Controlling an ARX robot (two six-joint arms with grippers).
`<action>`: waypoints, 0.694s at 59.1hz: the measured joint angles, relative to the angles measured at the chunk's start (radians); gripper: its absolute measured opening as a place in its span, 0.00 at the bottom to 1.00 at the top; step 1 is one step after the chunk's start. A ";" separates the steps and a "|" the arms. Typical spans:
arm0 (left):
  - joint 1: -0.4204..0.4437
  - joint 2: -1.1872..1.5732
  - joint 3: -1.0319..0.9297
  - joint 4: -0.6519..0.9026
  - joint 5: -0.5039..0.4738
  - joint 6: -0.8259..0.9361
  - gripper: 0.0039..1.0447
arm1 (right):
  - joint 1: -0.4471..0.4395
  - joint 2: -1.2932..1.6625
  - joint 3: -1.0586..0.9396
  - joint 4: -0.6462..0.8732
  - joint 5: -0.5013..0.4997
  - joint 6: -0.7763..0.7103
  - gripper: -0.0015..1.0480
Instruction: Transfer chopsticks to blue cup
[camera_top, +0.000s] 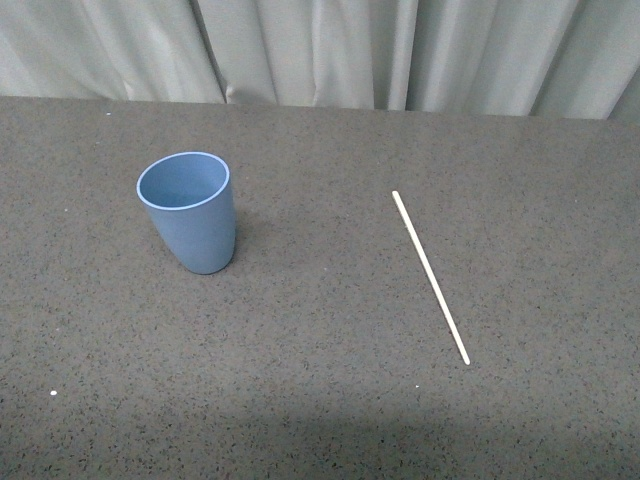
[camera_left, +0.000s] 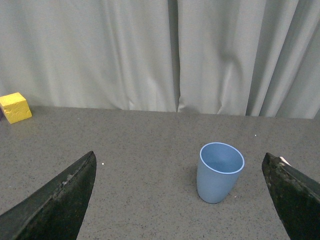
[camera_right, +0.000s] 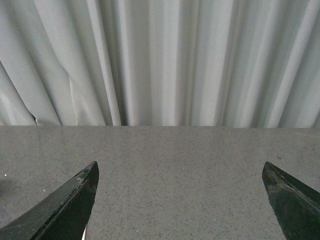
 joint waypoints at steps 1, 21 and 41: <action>0.000 0.000 0.000 0.000 0.000 0.000 0.94 | 0.000 0.000 0.000 0.000 0.000 0.000 0.91; 0.000 0.000 0.000 0.000 -0.002 0.000 0.94 | 0.085 0.076 0.002 0.082 0.257 -0.117 0.91; 0.000 0.000 0.000 0.000 0.000 0.000 0.94 | 0.119 0.990 0.295 0.306 0.044 -0.082 0.91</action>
